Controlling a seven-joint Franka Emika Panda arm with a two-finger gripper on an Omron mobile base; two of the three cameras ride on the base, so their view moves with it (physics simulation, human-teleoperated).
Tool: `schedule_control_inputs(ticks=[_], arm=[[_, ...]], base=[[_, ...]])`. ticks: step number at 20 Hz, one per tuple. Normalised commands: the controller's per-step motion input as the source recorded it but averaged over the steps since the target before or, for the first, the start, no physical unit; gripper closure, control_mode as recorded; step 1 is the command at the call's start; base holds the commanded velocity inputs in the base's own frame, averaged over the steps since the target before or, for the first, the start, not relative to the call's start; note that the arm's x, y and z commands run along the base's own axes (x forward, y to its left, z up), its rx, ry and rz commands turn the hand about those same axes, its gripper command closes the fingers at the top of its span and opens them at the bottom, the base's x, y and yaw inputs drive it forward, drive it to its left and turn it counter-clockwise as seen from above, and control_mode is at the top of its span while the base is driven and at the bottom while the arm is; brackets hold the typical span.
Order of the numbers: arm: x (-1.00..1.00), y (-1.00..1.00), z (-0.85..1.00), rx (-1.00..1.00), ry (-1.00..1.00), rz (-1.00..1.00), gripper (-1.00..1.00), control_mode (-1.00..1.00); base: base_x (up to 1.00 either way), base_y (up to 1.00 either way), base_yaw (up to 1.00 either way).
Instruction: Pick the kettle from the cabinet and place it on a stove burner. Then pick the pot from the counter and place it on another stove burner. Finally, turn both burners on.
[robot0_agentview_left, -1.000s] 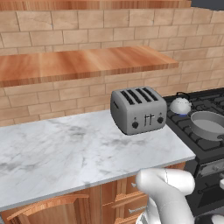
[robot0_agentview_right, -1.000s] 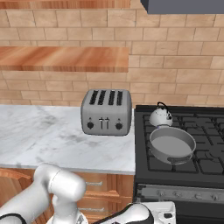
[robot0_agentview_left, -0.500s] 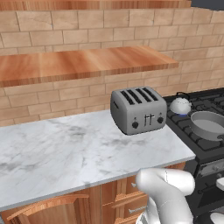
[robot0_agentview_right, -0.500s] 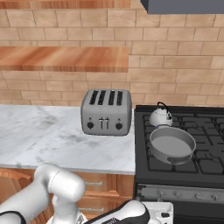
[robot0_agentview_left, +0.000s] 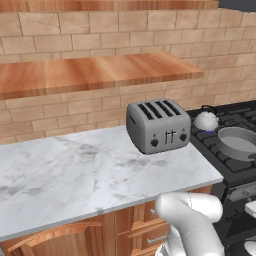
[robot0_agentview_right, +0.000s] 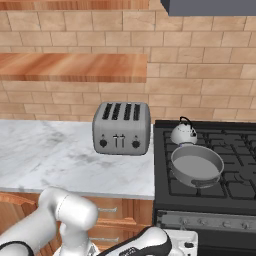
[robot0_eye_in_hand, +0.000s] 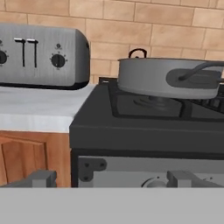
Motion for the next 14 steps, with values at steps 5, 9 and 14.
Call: schedule_control_inputs(ticks=[5,9,14], arm=[[0.13,-0.22,-0.07,0.01,0.0,0.0,-1.0,-1.0],[0.1,-0.13,-0.12,0.01,0.0,0.0,-1.0,-1.0],[0.06,-0.02,-0.2,0.0,-0.01,0.0,-1.0,-1.0]], base=[[0.0,0.0,0.0],[0.0,0.0,0.0],[0.0,0.0,0.0]])
